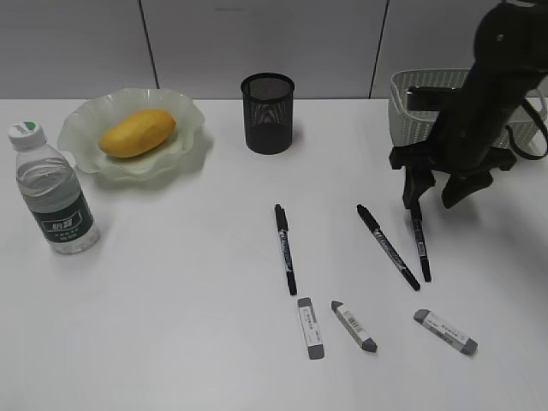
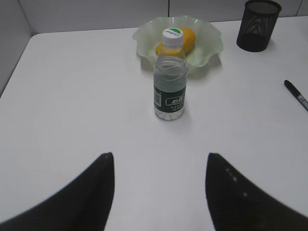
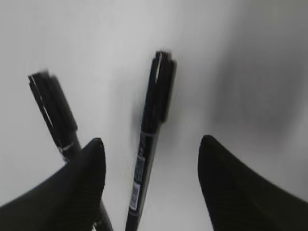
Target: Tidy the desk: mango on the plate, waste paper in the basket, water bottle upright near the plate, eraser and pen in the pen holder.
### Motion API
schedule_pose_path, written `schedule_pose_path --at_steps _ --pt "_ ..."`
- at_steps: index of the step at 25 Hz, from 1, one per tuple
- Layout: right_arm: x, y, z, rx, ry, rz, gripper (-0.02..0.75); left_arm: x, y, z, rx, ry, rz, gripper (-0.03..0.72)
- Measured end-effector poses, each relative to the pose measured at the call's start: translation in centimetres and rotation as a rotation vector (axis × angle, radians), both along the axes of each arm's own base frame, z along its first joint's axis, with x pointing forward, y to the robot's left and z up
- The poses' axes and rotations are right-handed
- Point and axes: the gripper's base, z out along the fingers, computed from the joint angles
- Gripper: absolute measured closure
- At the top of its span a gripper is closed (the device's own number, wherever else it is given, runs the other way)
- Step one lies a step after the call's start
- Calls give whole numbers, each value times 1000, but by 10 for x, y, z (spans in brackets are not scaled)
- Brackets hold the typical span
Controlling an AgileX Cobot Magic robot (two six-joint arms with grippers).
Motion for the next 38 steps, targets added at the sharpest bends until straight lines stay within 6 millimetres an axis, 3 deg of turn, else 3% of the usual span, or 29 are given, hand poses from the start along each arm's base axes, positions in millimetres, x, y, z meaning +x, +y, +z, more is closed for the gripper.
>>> schedule_pose_path --at_steps 7,12,17,22,24,27,30,32,35,38 --pt "31 23 -18 -77 -1 32 341 0 0 0 0 0 0 241" --pt "31 21 -40 -124 57 33 411 0 0 0 0 0 0 241" --pt "32 20 -40 -133 56 37 594 0 0 0 0 -1 0 241" --pt "32 21 -37 -131 44 72 605 0 0 0 0 -1 0 241" --pt "32 26 -23 -118 -4 109 605 0 0 0 0 -1 0 241" --pt "33 47 29 -69 -227 187 605 0 0 0 0 -1 0 242" --pt "37 77 96 34 -636 236 605 0 0 0 0 -1 0 242" --pt "41 91 129 105 -897 244 605 0 0 0 0 -1 0 243" --pt "47 110 147 221 -1173 212 605 0 0 0 0 -1 0 243" --pt "54 127 140 284 -1353 209 605 0 0 0 0 -1 0 243"
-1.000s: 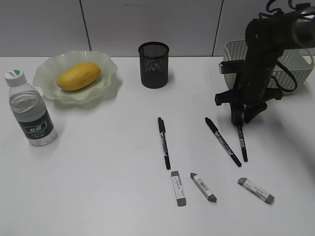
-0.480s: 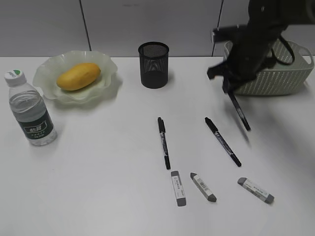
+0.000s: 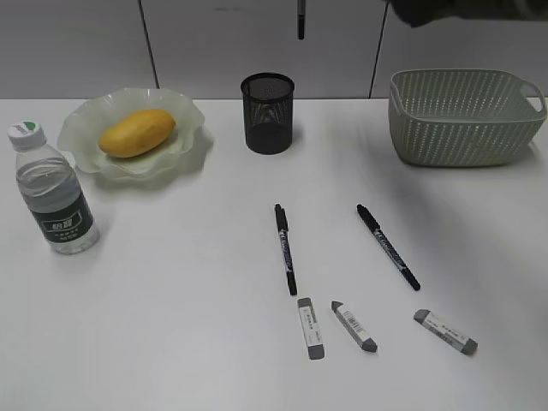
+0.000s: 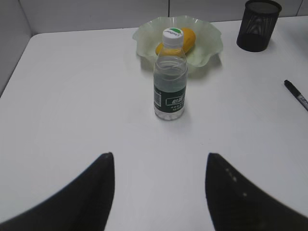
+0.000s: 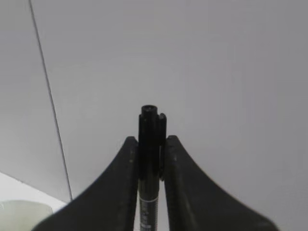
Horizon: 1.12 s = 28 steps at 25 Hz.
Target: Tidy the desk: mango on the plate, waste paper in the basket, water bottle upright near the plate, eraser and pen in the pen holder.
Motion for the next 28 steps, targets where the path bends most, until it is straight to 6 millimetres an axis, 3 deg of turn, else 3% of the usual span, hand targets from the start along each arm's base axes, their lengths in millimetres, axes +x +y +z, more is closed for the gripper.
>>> schedule_pose_path --at_steps 6,10,12,16,18,20,22,25,28 --pt "13 18 -50 15 -151 48 605 0 0 0 0 0 0 243" --pt "19 22 -81 13 -98 57 605 0 0 0 0 0 0 243" --pt "20 22 -89 4 -62 57 524 0 0 0 0 0 0 243" --pt "20 22 -94 -21 2 56 206 0 0 0 0 0 0 243" --pt "17 20 -86 -55 73 50 162 0 0 0 0 0 0 243" --pt "10 15 -68 -116 173 43 169 0 0 0 0 0 0 243" --pt "-5 7 -35 -177 259 32 198 0 0 0 0 0 0 243" --pt "-36 -13 4 -309 469 7 262 0 0 0 0 0 0 243" --pt "-81 -39 20 -462 714 -13 329 0 0 0 0 0 0 243"
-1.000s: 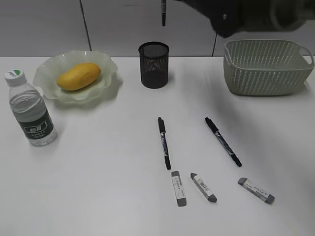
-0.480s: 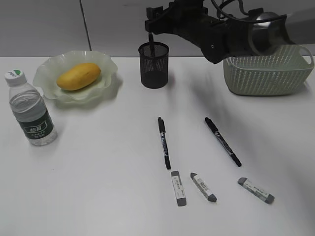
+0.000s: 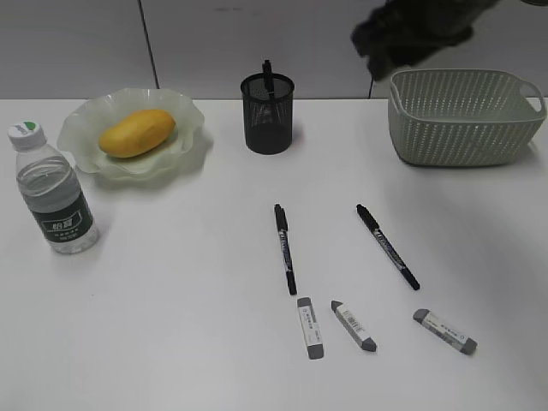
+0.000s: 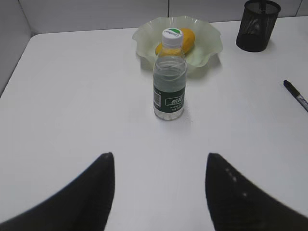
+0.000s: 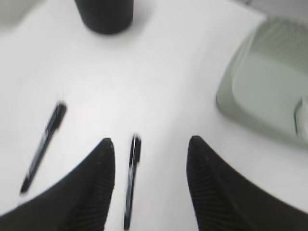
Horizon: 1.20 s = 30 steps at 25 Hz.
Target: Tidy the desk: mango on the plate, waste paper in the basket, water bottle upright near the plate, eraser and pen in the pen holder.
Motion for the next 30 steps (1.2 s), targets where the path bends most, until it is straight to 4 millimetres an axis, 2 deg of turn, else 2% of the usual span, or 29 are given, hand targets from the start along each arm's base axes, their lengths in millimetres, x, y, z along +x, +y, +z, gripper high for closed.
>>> schedule_pose_path --at_steps 4,6,9,12,15,18,22,27,30 --pt "-76 -40 7 -90 177 -24 366 0 0 0 -1 0 -1 243" --pt "-118 -61 5 -97 219 -35 369 0 0 0 -1 0 -1 243" --pt "-186 -94 -11 -86 264 -46 370 1 0 0 -2 8 -2 243" --pt "-250 -124 -28 -49 257 -52 370 10 -2 0 5 62 -2 243" --pt "-302 -147 -29 62 128 -44 372 25 -4 -1 15 152 -3 243" --pt "-335 -163 -23 175 -69 -28 374 43 -6 -3 27 260 -4 243" --pt "-367 -179 -24 293 -292 -6 374 69 -12 1 13 346 -18 243" --pt "-372 -181 -26 323 -339 0 374 120 -31 12 -116 472 -70 243" --pt "-372 -181 -25 324 -342 1 374 168 -53 12 -167 592 -155 244"
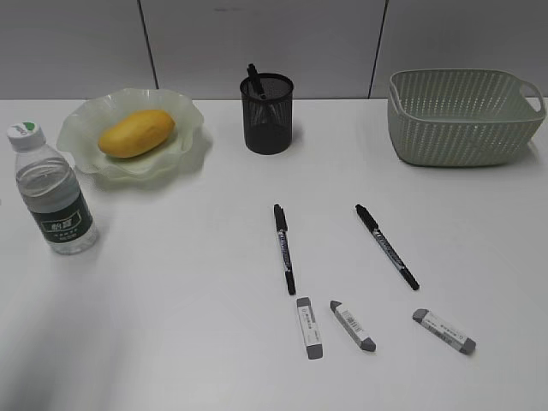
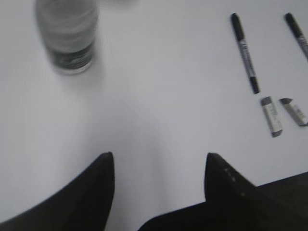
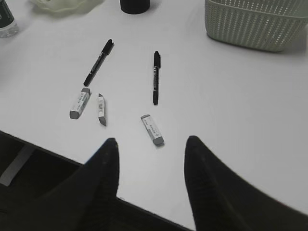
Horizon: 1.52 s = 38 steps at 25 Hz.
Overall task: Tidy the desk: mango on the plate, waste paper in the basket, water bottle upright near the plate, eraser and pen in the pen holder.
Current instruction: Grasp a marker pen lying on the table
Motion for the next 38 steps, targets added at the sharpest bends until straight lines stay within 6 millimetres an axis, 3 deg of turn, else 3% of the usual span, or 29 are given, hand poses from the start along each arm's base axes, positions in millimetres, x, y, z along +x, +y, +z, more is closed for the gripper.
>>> schedule_pose_path --at_steps 4,7,13,18,21,27,35,38 --pt "0 0 0 0 -1 -1 374 44 -51 5 -21 -8 -133 267" --pt "0 0 0 -1 -2 -1 375 76 -98 -9 1 14 -153 276" --pt "0 0 0 -1 -2 -1 375 148 -168 -83 55 194 -137 232" --pt "0 0 0 -1 -2 -1 375 187 -200 -117 56 287 -78 196" --pt "0 0 0 -1 -2 -1 375 201 -221 -124 68 283 -48 195" --pt "0 0 0 -1 -2 -1 375 210 -259 -149 190 306 -35 228" --pt "0 0 0 -1 -2 -1 375 217 -274 -174 249 321 11 268" --pt "0 0 0 -1 -2 -1 375 216 -276 -180 260 328 13 327"
